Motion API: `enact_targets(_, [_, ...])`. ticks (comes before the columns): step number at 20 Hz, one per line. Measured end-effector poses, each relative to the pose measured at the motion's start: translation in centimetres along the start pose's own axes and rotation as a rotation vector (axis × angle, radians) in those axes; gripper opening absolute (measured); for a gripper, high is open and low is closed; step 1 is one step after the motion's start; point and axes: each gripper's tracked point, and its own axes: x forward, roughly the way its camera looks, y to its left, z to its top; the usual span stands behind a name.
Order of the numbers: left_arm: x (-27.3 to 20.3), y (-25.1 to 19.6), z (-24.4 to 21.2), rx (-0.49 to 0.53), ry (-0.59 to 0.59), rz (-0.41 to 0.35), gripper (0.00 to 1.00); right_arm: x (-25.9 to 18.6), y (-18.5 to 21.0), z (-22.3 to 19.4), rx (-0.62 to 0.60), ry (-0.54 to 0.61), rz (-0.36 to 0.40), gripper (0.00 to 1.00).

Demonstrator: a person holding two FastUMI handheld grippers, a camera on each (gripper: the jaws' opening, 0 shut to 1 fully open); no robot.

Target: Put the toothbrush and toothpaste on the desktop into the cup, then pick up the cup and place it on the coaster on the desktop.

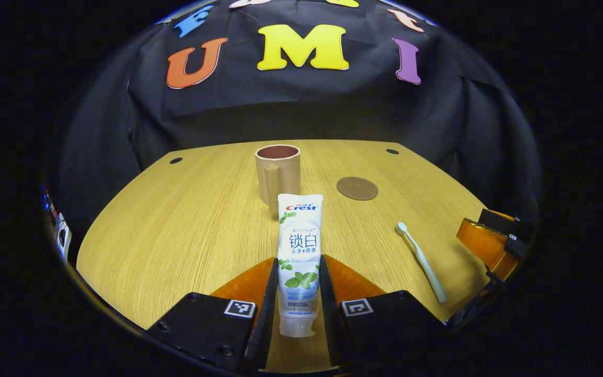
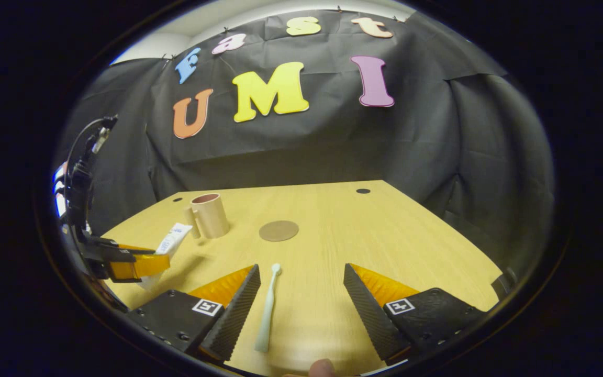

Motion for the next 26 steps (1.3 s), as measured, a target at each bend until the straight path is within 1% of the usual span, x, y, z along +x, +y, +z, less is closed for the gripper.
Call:
enact_targets(4, [-1.0, 0.5, 1.2, -0.045, -0.043, 0.002, 0.45, -0.3, 0.7, 0.1, -0.016, -0.006, 0.009, 0.97])
enact_targets(9, [-3.8, 1.3, 4.7, -0.073, -0.154, 0.014, 0.45, 0.3, 2.1, -0.2, -0.069, 0.017, 0.016, 0.97])
enact_targets(10, [-4.3, 1.4, 5.8, -0.079, -0.18, 0.012, 0.5, 0.7, 2.5, -0.1, -0.084, 0.022, 0.012, 0.97])
enact_targets(11, [-4.5, 1.5, 6.8, -0.081, -0.206, 0.012, 0.45, 1.1, 2.8, -0.1, -0.097, 0.03, 0.009, 0.97])
enact_targets(14, [-4.9, 1.7, 9.9, -0.082, -0.276, 0.011, 0.45, 2.8, 2.9, -0.6, -0.116, 0.08, -0.013, 0.96])
enact_targets(18, [-5.2, 1.5, 12.1, -0.093, -0.332, -0.007, 0.45, 4.9, 4.1, -2.3, -0.105, 0.155, -0.005, 0.96])
enact_targets(20, [-5.3, 1.4, 12.9, -0.1, -0.352, -0.016, 0.45, 5.8, 4.4, -3.7, -0.105, 0.216, -0.003, 0.96])
enact_targets(23, [-5.6, 1.9, 13.2, -0.104, -0.368, -0.016, 0.45, 7.3, 4.2, -4.5, -0.087, 0.264, -0.027, 0.75])
enact_targets(24, [-5.7, 2.2, 13.3, -0.106, -0.37, -0.013, 0.45, 7.6, 4.0, -4.5, -0.084, 0.27, -0.043, 0.7])
enact_targets(25, [-5.7, 2.4, 13.3, -0.107, -0.372, -0.011, 0.45, 8.0, 3.8, -4.7, -0.078, 0.279, -0.054, 0.58])
enact_targets(26, [-5.9, 2.6, 13.4, -0.108, -0.374, -0.01, 0.45, 8.4, 3.6, -5.2, -0.076, 0.298, -0.064, 0.51])
